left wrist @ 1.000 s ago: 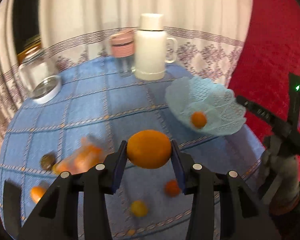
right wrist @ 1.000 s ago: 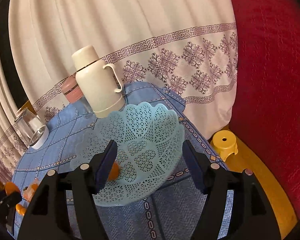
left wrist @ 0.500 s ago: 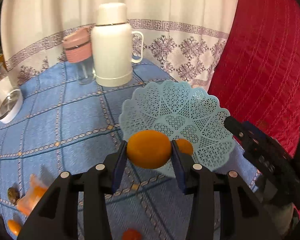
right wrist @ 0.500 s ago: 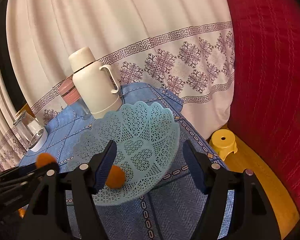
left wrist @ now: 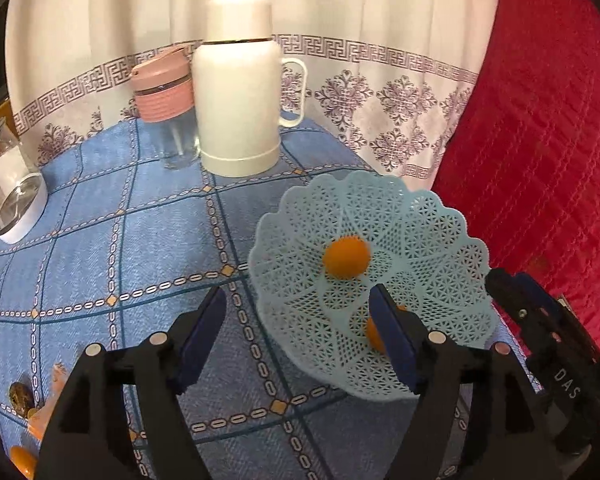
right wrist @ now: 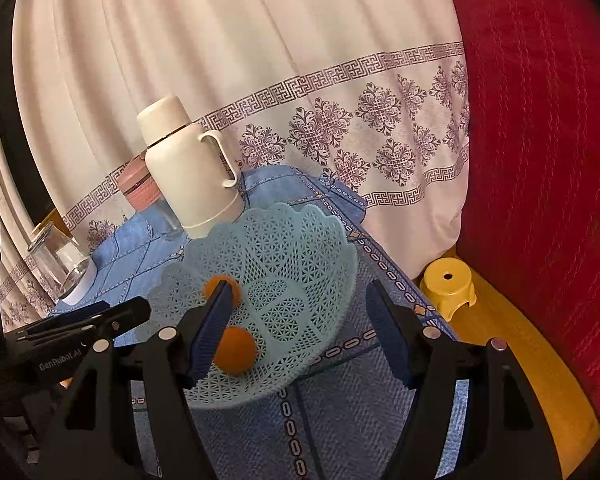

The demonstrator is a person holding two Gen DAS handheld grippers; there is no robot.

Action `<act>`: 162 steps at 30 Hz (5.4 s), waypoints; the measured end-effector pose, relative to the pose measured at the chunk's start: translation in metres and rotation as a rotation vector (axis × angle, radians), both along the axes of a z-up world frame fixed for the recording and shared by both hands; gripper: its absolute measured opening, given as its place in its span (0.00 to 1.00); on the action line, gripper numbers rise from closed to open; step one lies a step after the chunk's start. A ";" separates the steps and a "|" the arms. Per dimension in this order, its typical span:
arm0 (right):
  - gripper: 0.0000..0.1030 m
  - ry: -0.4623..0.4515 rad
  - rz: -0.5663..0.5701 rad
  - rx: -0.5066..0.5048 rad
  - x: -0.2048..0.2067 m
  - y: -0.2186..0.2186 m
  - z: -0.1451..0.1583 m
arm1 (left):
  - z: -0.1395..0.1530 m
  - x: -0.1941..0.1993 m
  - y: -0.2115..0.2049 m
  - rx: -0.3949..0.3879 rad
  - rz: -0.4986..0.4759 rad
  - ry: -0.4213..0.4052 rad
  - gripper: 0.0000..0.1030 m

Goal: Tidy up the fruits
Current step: 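Lower the held orange into the basket and open the left tool, then withdraw both tools from the basket back over the table fruits, then grasp the red tomato with the right tool while the left tool grasps an orange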

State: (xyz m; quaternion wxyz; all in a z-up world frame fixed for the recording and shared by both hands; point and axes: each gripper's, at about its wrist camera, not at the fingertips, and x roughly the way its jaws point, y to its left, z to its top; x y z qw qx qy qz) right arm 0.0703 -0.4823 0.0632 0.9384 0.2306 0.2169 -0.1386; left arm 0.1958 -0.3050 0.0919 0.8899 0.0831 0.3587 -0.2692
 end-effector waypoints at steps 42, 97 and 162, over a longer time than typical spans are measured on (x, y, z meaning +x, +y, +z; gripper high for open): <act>0.82 0.049 0.022 -0.116 0.001 0.032 -0.004 | 0.024 -0.035 0.081 0.030 0.169 -0.124 0.88; 0.82 0.185 0.229 -0.094 -0.003 0.155 -0.030 | -0.056 -0.063 0.328 0.066 0.512 0.048 0.84; 0.28 0.350 0.451 -0.154 0.016 0.217 -0.042 | -0.055 -0.075 0.342 -0.122 0.476 0.010 0.44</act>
